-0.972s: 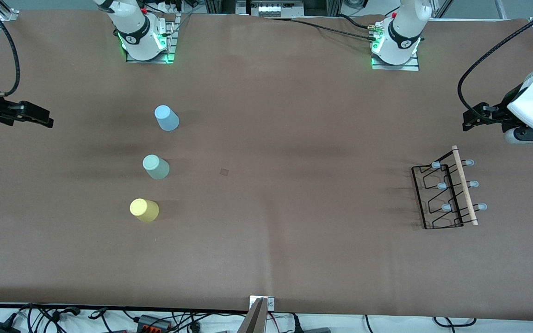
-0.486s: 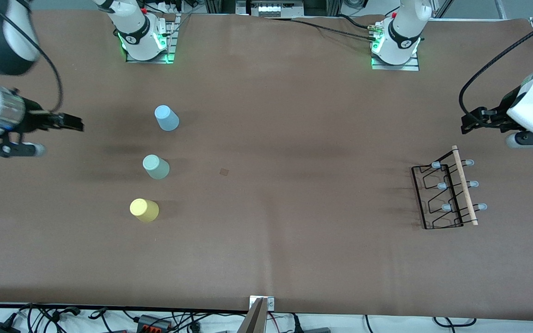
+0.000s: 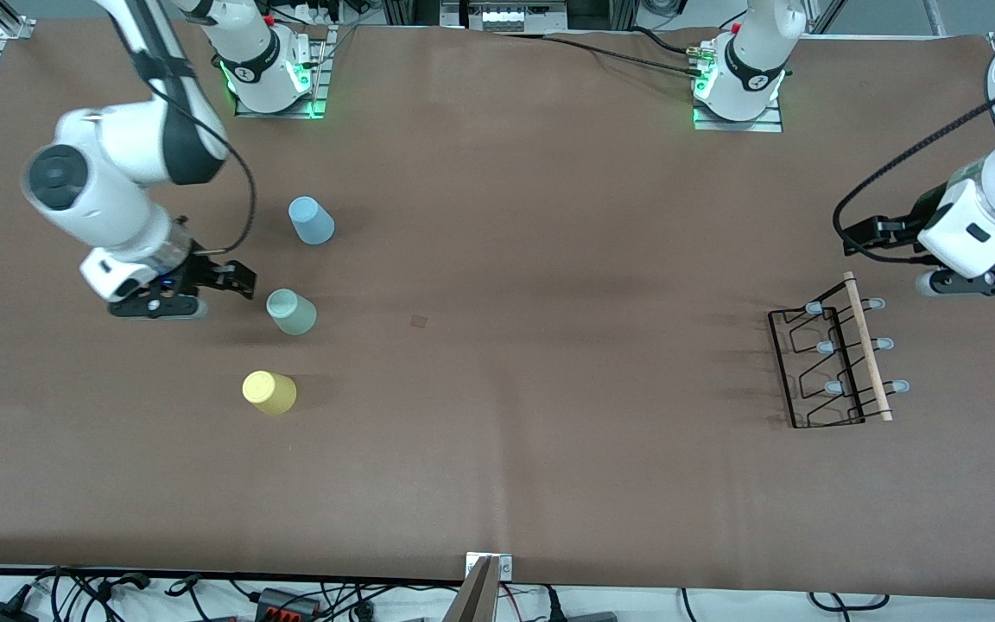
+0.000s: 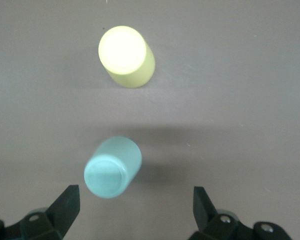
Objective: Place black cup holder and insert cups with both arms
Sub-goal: 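Reach the right gripper to the teal cup while the left gripper reaches the rack, then grasp the teal cup and the rack handle with the right and left grippers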
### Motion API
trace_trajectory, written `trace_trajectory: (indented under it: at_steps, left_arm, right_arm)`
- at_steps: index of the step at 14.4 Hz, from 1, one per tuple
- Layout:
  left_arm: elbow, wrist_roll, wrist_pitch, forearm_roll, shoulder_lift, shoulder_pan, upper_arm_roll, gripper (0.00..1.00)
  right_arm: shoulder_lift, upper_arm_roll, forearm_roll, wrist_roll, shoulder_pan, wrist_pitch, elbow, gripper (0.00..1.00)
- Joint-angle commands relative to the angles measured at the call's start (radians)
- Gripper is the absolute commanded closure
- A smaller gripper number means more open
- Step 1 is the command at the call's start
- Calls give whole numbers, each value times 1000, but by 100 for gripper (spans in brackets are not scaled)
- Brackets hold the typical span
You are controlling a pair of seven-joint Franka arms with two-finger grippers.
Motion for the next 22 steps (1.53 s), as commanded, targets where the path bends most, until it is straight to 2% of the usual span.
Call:
trace_trajectory:
  at_steps: [1, 5, 8, 11, 13, 15, 16, 19, 21, 22]
  left_arm:
    - [79, 30, -31, 2, 86, 5, 8, 0]
    - [50, 63, 58, 37, 154, 15, 11, 0]
    - [16, 154, 194, 39, 192, 44, 12, 1]
    - [-63, 205, 365, 40, 205, 69, 12, 5]
    - [-97, 207, 409, 39, 215, 72, 12, 18]
    - [-114, 205, 420, 39, 220, 86, 14, 28]
    - [-125, 205, 422, 39, 227, 87, 14, 33]
    - [-137, 210, 471, 40, 244, 101, 14, 35]
    - [-145, 210, 475, 40, 249, 101, 14, 41]
    - [-150, 210, 477, 40, 257, 101, 14, 49]
  right_arm:
    - [26, -3, 8, 52, 41, 156, -73, 0]
    - [103, -3, 8, 52, 55, 243, -78, 0]
    - [135, -3, 8, 52, 56, 254, -78, 0]
    - [156, -3, 8, 52, 60, 262, -78, 0]
    - [167, -3, 8, 54, 61, 259, -78, 0]
    - [178, -3, 8, 54, 73, 257, -78, 0]
    - [181, -3, 8, 64, 75, 257, -78, 9]
    - [183, -3, 8, 115, 95, 253, -78, 39]
    - [180, -3, 6, 106, 98, 253, -77, 75]
    - [169, -3, 6, 95, 98, 245, -74, 87]
